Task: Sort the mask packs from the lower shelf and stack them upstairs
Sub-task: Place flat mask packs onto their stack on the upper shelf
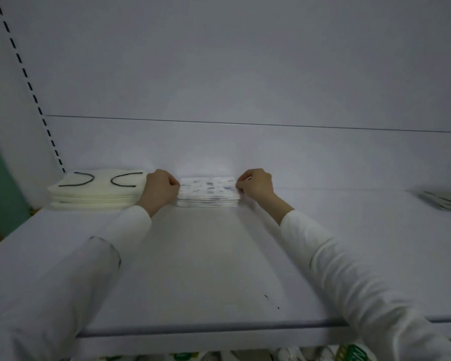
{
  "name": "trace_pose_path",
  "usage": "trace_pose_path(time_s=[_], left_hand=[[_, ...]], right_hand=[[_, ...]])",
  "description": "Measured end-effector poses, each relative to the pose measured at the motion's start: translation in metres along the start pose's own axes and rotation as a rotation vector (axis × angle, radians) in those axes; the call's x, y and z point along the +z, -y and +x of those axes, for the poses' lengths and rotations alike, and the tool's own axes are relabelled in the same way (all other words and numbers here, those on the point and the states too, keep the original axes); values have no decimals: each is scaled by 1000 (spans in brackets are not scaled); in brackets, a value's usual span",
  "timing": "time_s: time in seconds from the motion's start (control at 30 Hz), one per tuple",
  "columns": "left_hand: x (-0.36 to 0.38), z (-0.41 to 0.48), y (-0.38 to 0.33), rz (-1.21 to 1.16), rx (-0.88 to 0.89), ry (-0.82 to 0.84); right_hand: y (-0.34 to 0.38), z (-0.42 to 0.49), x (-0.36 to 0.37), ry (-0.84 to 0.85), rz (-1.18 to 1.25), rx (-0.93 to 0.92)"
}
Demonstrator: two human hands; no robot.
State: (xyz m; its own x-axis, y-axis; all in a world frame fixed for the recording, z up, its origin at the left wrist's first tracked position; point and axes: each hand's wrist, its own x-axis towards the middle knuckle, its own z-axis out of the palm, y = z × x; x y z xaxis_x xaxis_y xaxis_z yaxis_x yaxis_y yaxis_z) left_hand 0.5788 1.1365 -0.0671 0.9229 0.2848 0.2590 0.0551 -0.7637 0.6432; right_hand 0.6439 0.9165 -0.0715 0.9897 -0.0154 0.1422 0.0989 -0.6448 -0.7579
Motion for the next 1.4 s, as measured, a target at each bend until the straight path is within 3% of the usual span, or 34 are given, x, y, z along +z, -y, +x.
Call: trace_pose_path(time_s=[0.23,0.37,0.6,0.8,0.93,1.13,1.3,1.4], left_hand=[[-1,-4,4,66,33,88],[-9,-20,4,113,176,81],[-46,-77,-15,26,515,-16],[-83,-165,12,-199,607,-21],[-98,-225,50,-322,584,7],[-104,-270,99,-580,394,82],[-83,-295,147,-668,386,98],[-44,-311,195,-607,237,107]], right_hand=[[-4,0,7,32,-21,-68],[-3,-16,-1,-101,-14,-151],[29,-89,-25,-255,-81,-566],[47,-201,-17,-327,-10,-774],[35,-271,11,-321,-5,-908],[0,-318,47,-162,-107,-1108],[-47,-321,86,8,-123,-1044],[-91,-326,117,66,-140,-931]])
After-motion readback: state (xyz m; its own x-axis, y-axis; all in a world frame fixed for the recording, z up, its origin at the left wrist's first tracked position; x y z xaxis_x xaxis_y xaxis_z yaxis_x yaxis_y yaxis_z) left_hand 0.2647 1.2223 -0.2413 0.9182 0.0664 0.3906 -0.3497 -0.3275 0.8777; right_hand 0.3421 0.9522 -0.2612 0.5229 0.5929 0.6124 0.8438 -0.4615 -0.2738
